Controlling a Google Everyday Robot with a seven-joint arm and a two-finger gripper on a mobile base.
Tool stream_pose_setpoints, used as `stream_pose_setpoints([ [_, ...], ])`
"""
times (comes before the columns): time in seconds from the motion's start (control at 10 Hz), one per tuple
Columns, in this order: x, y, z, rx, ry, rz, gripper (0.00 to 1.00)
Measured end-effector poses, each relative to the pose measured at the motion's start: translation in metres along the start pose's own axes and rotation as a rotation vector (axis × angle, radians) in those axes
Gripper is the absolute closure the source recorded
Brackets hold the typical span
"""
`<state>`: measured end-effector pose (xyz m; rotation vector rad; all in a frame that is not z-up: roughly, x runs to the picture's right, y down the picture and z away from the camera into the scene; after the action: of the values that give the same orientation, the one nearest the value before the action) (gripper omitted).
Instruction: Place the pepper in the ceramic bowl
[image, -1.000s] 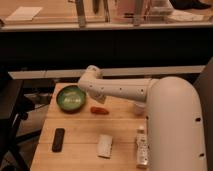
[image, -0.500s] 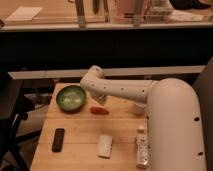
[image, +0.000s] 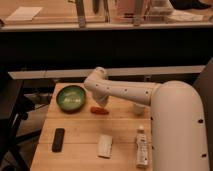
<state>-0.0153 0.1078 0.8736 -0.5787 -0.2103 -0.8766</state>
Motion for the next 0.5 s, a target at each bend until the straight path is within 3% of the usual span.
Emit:
stream_pose_setpoints([
  [0.5,-0.006,0.01,0.031,0.017,-0.091,0.065,0.2],
])
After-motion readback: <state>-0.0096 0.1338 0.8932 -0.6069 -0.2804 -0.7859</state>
